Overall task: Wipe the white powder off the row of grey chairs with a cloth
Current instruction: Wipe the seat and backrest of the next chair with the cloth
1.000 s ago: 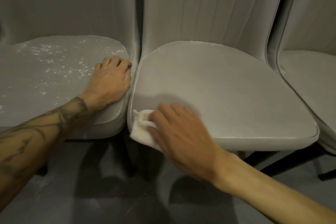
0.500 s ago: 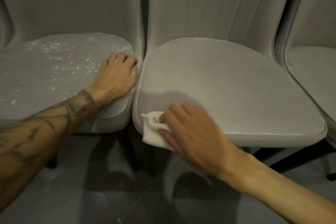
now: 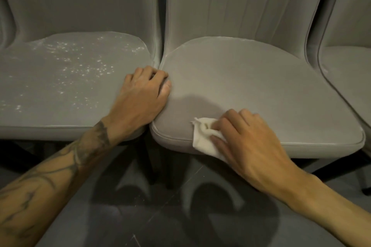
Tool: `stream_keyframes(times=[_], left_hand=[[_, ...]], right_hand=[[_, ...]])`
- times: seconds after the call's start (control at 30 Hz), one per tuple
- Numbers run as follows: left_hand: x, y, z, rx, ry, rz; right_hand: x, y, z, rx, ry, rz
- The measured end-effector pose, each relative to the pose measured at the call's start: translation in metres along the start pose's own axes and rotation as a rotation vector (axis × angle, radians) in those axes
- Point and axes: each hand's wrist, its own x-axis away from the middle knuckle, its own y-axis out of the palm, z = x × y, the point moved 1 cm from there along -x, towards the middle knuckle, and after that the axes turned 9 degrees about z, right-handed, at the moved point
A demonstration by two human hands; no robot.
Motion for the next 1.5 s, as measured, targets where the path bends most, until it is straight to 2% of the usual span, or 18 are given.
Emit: stream_keyframes(times=[0.17,0.27,0.33,0.43,0.53,0.63,0.8,0.9,1.07,1.17,1.3,1.4,1.5], left_hand=[[0.0,-0.003,0.004,0.036,0.013,0.025],[0.001,-0.004,0.005,0.045,0.019,0.04],[0.002,-0.005,0.007,0.046,0.022,0.038],[0.002,-0.004,0.005,0.039,0.026,0.035],[0.001,-0.002,0.005,0.048,0.024,0.034],[0.0,-0.001,0.003,0.068,0.031,0.026],[-0.002,0.001,0.002,0.087,0.039,0.021],[-0.003,0.001,0.001,0.09,0.039,0.005],[-0.004,-0.002,0.002,0.093,0.015,-0.027],[-0.002,-0.001,0.002,0.075,0.02,-0.01],[-0.002,-0.007,0.003,0.072,-0.006,-0.018],[0.0,-0.021,0.015,0.094,-0.044,-0.007],[0.014,-0.027,0.037,0.128,-0.039,-0.026]], right_hand=[[-0.035,0.033,-0.045,0.066,-0.053,0.026],[-0.015,0.019,-0.022,0.057,-0.091,0.014],[0.001,0.006,-0.004,0.016,-0.044,0.014],[-0.011,0.011,-0.017,0.077,0.022,0.046],[-0.026,0.032,-0.04,0.086,-0.036,0.048],[-0.011,0.021,-0.021,0.088,-0.041,0.059],[0.04,-0.014,0.04,0.167,0.097,0.006],[0.039,-0.011,0.033,0.187,0.163,0.076],[-0.005,0.023,-0.021,0.088,-0.003,0.11],[0.018,0.006,0.01,0.054,-0.002,0.115],[0.051,-0.015,0.053,0.168,0.115,0.082],[0.026,-0.001,0.019,0.099,0.131,0.129],[0.009,0.015,-0.008,0.082,0.043,0.145]])
